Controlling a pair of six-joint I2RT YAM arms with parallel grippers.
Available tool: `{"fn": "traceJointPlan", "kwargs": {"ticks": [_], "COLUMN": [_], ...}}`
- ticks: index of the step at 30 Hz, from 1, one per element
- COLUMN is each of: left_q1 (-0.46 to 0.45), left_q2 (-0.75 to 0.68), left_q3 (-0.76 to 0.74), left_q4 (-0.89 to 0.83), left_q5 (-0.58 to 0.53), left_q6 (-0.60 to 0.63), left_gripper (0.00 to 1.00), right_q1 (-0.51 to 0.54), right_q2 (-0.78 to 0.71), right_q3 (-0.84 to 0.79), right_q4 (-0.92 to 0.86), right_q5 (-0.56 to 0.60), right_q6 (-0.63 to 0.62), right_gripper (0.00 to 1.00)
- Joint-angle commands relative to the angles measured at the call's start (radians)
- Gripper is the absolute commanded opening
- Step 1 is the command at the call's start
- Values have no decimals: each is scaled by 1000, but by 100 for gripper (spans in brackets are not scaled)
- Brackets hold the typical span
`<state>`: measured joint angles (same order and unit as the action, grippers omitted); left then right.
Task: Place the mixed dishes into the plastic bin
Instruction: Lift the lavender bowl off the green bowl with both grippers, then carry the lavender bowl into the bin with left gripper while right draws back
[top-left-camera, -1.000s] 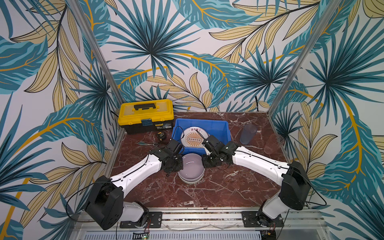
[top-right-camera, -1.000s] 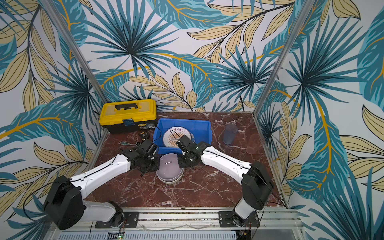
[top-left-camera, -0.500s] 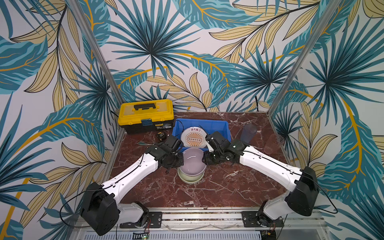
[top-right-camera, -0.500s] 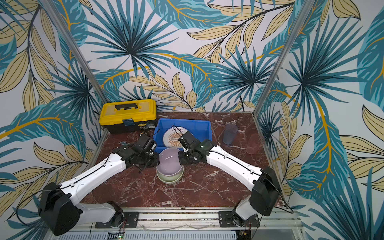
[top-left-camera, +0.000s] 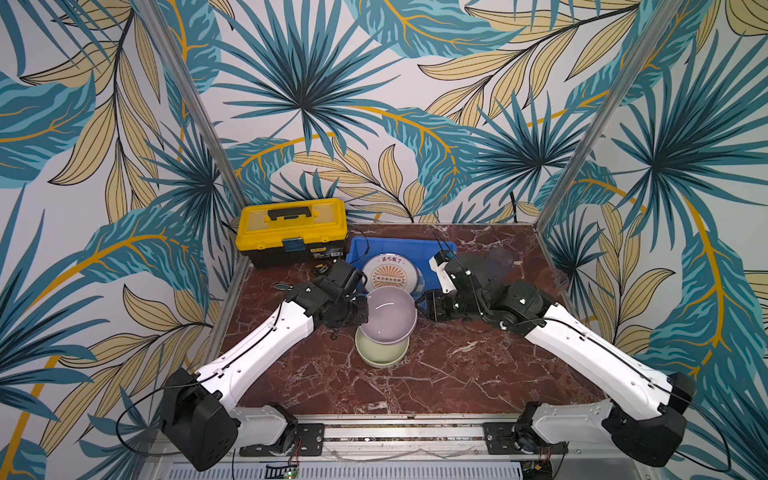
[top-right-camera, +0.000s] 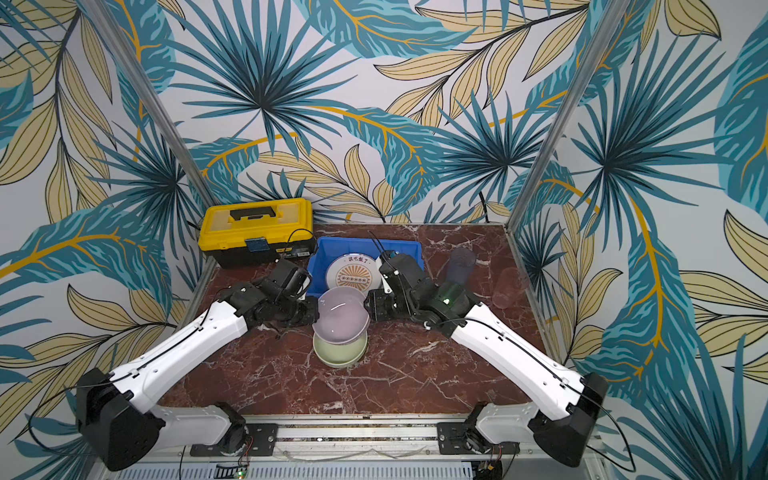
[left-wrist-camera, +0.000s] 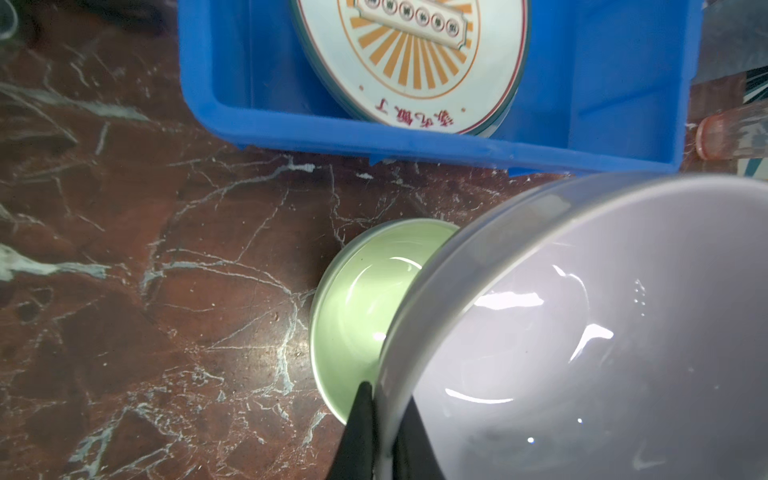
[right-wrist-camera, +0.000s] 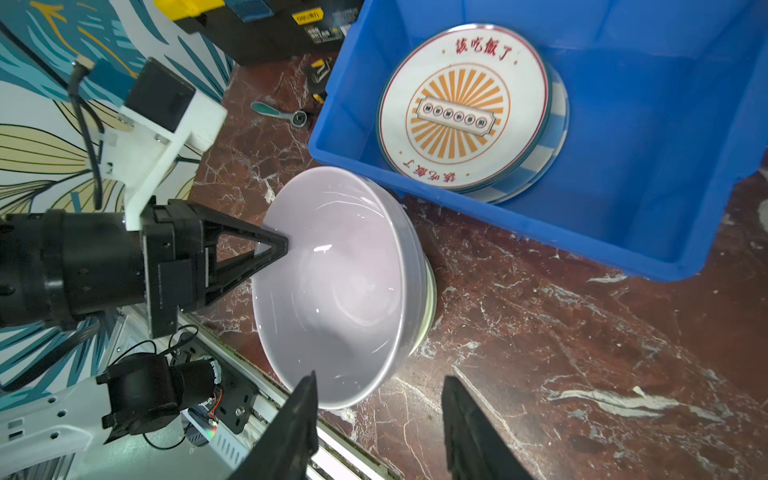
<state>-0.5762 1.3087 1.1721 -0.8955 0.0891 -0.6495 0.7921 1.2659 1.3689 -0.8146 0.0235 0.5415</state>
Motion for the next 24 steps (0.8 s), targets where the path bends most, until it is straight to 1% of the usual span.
{"fn": "traceJointPlan", "kwargs": {"ticks": [1,7,12,24], "left_q1": [19,74,113,197], "left_q2": [-11,97,227,558], "left_q3": [111,247,368,675], "left_q4": [51,30,30,11], "left_q5": [26,71,90,99], "left_q6": [27,80,127,199], "left_gripper": [0,0,0,0], "right_q1": [-10,-24,-27,-28], "right_q2": [-45,-108,-151,-176], "right_q3": [-59,-134,-183,-238], "right_q4": [-9,15,32,101], "right_q5": [52,50,53,13], "right_q6": [-18,-7,-7,33], "right_gripper": [52,56,59,59]}}
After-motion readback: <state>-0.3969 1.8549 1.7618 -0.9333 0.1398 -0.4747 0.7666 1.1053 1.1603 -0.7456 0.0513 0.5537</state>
